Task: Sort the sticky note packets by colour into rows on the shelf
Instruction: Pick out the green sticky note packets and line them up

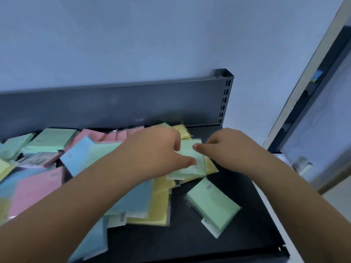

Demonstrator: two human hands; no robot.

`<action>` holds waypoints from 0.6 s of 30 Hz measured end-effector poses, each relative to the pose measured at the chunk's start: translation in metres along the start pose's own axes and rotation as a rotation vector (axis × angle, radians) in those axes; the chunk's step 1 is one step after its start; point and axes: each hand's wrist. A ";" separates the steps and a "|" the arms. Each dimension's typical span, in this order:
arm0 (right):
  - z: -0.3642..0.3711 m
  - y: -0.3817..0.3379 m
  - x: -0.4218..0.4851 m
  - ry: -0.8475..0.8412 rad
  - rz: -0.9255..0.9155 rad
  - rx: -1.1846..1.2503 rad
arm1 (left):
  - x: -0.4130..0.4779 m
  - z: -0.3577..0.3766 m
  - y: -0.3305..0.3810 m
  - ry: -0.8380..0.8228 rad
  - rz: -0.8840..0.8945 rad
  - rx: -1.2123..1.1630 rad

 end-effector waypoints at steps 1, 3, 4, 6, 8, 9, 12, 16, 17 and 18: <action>0.004 -0.001 0.005 0.007 -0.014 0.018 | -0.001 0.000 0.008 -0.013 -0.004 0.025; 0.009 -0.004 0.013 0.026 -0.026 0.057 | -0.003 0.000 0.018 -0.011 -0.014 0.049; 0.010 -0.005 0.015 0.037 -0.033 0.083 | -0.004 0.000 0.022 -0.012 -0.015 0.044; 0.009 -0.007 0.019 0.063 -0.044 0.195 | -0.006 0.000 0.026 -0.014 -0.004 0.031; 0.004 -0.009 0.018 0.094 -0.043 0.358 | -0.009 0.002 0.029 0.022 0.005 0.024; 0.001 -0.010 0.017 0.099 -0.022 0.434 | -0.011 0.002 0.029 0.043 -0.001 0.004; -0.009 -0.012 0.015 -0.004 0.070 0.672 | -0.017 0.000 0.028 0.097 -0.007 -0.099; -0.035 -0.021 0.002 0.058 0.035 0.966 | -0.036 -0.019 0.029 0.207 -0.048 -0.498; -0.042 -0.024 -0.002 0.077 0.008 1.052 | -0.040 -0.023 0.027 0.237 -0.101 -0.693; -0.048 -0.028 -0.006 0.084 -0.021 1.141 | -0.042 -0.025 0.025 0.267 -0.151 -0.875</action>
Point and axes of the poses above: each hand's wrist, its own x-axis towards the middle knuckle, its own z-axis out of the palm, y = z × x, and after that the axes turned 15 degrees about x, right-handed
